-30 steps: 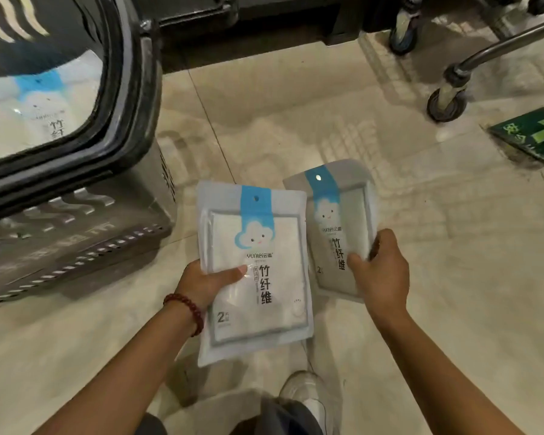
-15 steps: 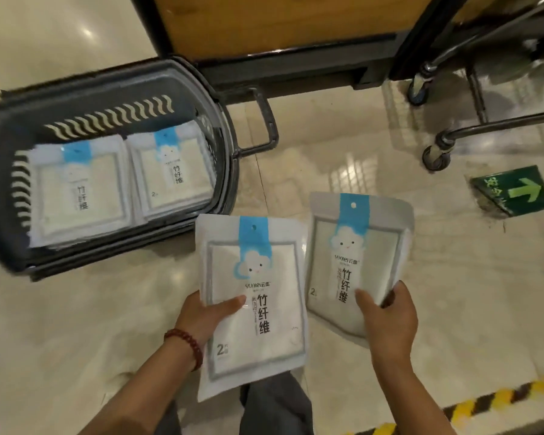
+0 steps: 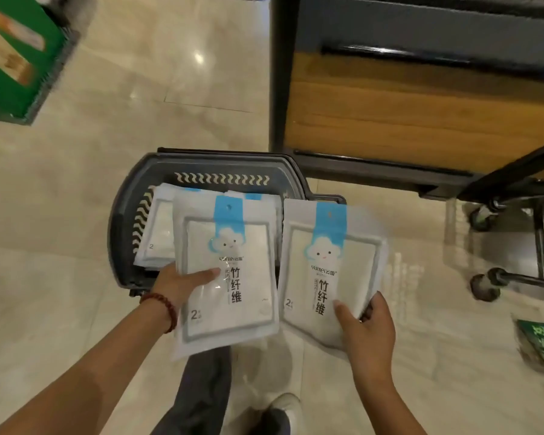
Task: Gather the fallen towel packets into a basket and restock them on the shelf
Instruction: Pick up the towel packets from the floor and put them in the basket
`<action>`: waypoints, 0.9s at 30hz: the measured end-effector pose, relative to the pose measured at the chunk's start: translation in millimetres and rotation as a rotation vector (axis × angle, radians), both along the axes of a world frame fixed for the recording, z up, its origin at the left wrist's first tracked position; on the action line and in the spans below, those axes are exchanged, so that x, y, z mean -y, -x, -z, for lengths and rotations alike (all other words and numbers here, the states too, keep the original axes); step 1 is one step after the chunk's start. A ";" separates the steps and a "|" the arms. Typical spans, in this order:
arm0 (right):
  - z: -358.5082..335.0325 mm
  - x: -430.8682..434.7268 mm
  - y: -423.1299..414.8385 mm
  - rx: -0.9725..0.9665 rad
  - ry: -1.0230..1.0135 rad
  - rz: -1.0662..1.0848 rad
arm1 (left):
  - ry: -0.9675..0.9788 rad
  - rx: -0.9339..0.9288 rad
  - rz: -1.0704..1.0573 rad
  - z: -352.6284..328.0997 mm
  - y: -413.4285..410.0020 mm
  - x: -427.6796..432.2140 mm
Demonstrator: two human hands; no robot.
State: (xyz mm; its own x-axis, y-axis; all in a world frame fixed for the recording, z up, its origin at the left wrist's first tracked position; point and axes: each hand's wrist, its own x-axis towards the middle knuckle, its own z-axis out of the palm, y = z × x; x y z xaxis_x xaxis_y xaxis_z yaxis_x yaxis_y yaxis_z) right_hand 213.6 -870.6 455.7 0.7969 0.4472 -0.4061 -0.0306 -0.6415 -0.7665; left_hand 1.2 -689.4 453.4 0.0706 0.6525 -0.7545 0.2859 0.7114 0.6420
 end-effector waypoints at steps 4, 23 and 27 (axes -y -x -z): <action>14.0 -61.3 5.5 0.026 0.022 -0.098 | 0.055 -0.025 -0.053 31.7 9.5 -51.1; 131.7 -211.8 -39.1 0.269 0.038 -0.225 | 0.249 -0.086 0.194 247.9 -60.4 -163.1; 142.2 -209.7 -52.4 0.175 0.092 -0.230 | 0.035 -0.371 0.293 271.5 -83.5 -150.3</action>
State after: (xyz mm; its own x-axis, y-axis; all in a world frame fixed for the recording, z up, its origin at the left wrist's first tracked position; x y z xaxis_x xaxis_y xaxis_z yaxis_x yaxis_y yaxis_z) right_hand 266.0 -660.8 313.5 0.7406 0.5918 -0.3182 0.2511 -0.6830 -0.6859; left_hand 84.7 -539.1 182.0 -0.0308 0.6189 -0.7848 0.6830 0.5863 0.4356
